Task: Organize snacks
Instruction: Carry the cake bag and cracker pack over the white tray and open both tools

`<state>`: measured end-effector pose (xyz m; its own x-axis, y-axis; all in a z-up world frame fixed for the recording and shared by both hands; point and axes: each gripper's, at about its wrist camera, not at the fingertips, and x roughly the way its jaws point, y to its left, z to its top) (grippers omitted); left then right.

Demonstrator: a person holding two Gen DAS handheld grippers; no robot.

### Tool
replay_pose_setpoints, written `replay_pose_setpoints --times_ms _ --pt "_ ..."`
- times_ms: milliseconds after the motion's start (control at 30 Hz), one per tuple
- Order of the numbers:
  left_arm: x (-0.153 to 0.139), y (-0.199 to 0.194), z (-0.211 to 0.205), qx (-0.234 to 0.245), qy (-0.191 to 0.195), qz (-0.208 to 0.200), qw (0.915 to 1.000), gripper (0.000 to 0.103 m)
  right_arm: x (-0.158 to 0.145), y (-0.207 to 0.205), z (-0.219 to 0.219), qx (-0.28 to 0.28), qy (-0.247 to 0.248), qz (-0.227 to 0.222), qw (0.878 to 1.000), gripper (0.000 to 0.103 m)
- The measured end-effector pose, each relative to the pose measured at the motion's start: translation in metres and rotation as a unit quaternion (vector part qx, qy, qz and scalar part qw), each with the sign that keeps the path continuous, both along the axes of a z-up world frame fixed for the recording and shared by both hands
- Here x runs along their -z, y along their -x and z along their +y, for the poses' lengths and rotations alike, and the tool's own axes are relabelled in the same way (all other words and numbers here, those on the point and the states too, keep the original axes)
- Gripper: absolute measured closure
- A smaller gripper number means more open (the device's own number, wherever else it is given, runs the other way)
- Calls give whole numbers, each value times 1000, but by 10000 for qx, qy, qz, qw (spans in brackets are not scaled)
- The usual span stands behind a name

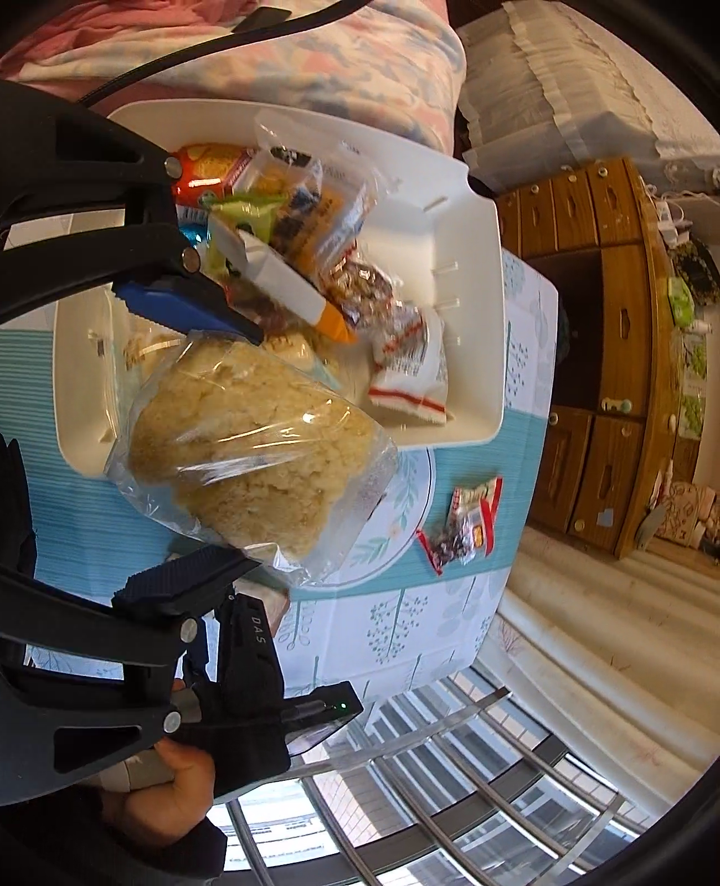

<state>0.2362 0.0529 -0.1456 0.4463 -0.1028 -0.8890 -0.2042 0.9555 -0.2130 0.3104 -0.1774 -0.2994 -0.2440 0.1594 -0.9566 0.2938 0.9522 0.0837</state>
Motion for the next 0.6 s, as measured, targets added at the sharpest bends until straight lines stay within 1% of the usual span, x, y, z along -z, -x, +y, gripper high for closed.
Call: replay_pose_setpoints --times_ms 167,267,400,600 --pt "5 2 17 -183 17 94 9998 34 3 -5 16 -90 265 -30 9996 48" --pt "4 4 26 -241 2 77 9997 34 5 -10 22 -44 378 0 9993 46" --pt "4 7 38 -287 8 55 9996 34 15 -18 37 -30 552 0 9985 44" --pt "5 12 54 -258 43 102 9996 34 17 -15 49 -60 704 -181 9973 49"
